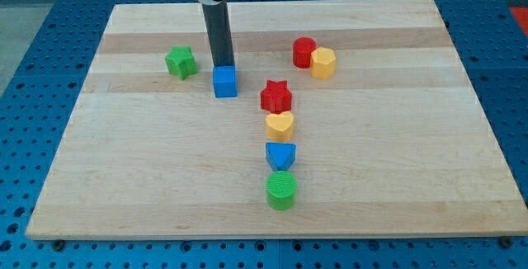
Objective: Move the red circle to the bottom left of the hexagon
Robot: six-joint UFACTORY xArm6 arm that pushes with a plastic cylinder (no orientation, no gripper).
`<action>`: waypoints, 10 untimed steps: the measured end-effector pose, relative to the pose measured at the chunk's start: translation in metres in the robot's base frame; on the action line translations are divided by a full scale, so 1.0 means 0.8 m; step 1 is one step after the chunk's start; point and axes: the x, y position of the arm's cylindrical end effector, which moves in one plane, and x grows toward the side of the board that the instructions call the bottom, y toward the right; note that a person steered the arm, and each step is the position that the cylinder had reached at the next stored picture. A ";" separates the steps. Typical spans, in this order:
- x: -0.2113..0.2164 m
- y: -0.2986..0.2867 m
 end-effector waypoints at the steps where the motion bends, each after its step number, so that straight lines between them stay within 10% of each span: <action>1: 0.000 0.005; 4: -0.085 0.123; 10: -0.047 0.148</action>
